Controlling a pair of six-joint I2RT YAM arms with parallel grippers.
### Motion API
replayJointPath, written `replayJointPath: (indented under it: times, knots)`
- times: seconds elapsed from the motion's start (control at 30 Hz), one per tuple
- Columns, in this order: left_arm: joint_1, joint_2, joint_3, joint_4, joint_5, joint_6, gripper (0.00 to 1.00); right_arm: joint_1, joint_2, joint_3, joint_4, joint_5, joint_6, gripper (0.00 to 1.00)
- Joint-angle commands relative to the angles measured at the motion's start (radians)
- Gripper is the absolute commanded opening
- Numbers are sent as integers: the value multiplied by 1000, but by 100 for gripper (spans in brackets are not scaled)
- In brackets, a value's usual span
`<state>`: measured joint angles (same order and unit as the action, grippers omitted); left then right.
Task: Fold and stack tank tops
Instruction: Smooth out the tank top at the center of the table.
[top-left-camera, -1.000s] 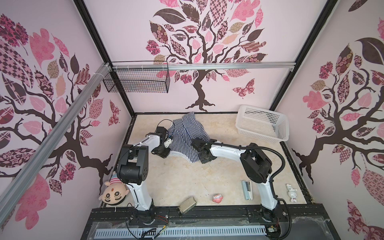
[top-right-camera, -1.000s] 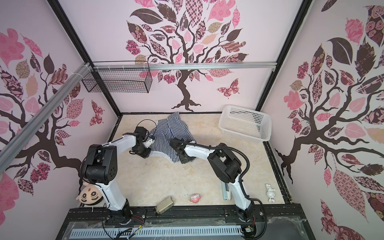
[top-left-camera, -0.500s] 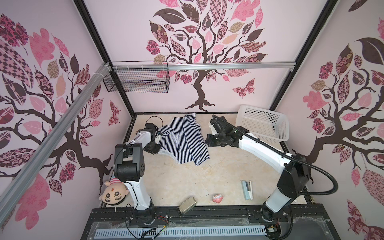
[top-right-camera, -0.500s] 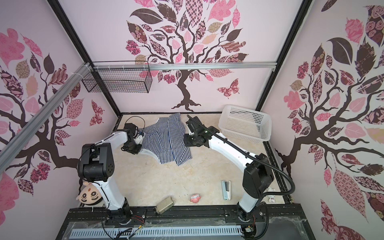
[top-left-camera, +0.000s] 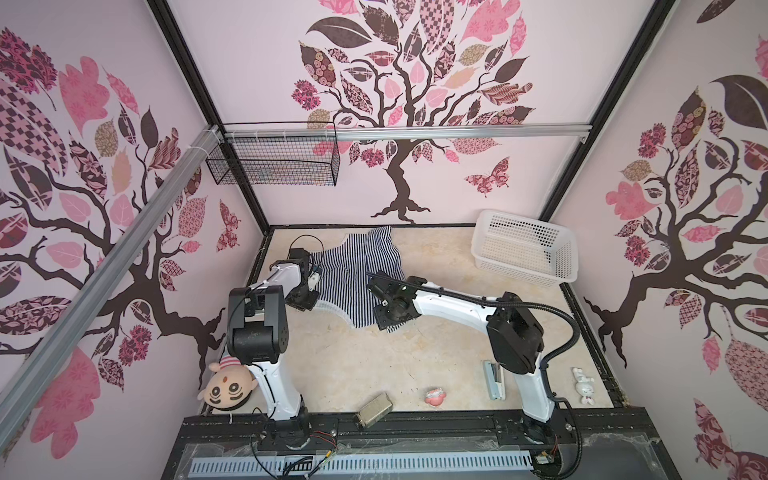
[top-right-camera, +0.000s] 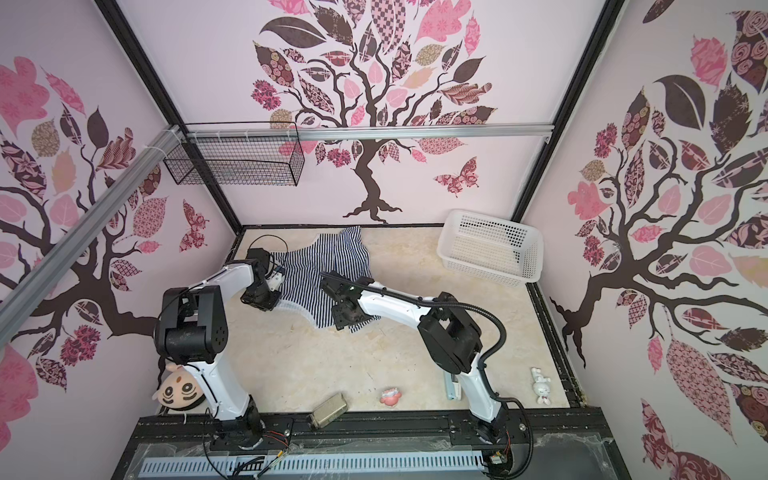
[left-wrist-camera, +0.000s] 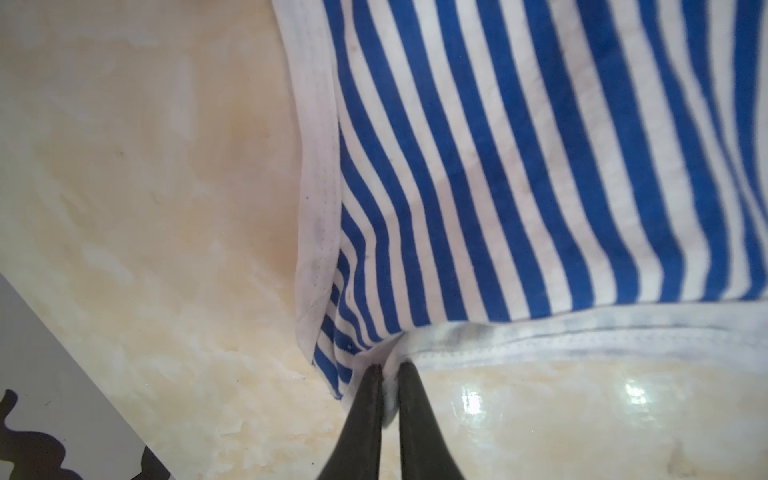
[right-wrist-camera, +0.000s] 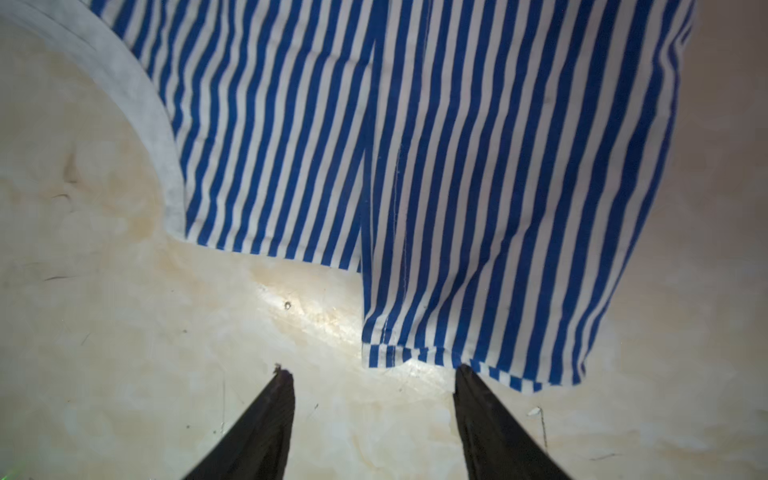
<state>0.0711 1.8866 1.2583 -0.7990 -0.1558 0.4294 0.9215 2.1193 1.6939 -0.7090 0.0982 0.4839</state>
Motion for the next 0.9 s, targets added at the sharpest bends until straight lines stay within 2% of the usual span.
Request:
replayJointPath:
  times: [0.0, 0.17, 0.23, 0.4, 0.53, 0.63, 0.73, 0.87]
  knots:
    - [10, -27, -22, 1, 17, -1, 13, 0, 60, 73, -49, 17, 8, 65]
    - [27, -29, -36, 11, 31, -4, 14, 15, 136, 93, -61, 17, 8, 65]
    - [36, -29, -36, 10, 36, -2, 14, 18, 152, 90, -67, 15, 5, 62]
    - [65, -23, -18, 9, 34, -3, 14, 43, 164, 83, -68, 15, -2, 44]
    - [92, -12, 6, -4, 30, -3, 14, 43, 161, 133, -108, 8, -14, 18]
    - [112, -4, 27, -11, 31, -3, 14, 38, 69, 117, -64, -40, -24, 15]
    - [120, 3, 39, -23, 33, -2, 14, 2, -60, 50, 12, -144, 8, 15]
    - [122, 5, 38, -18, 30, -4, 14, -107, -277, -194, 206, -295, 119, 16]
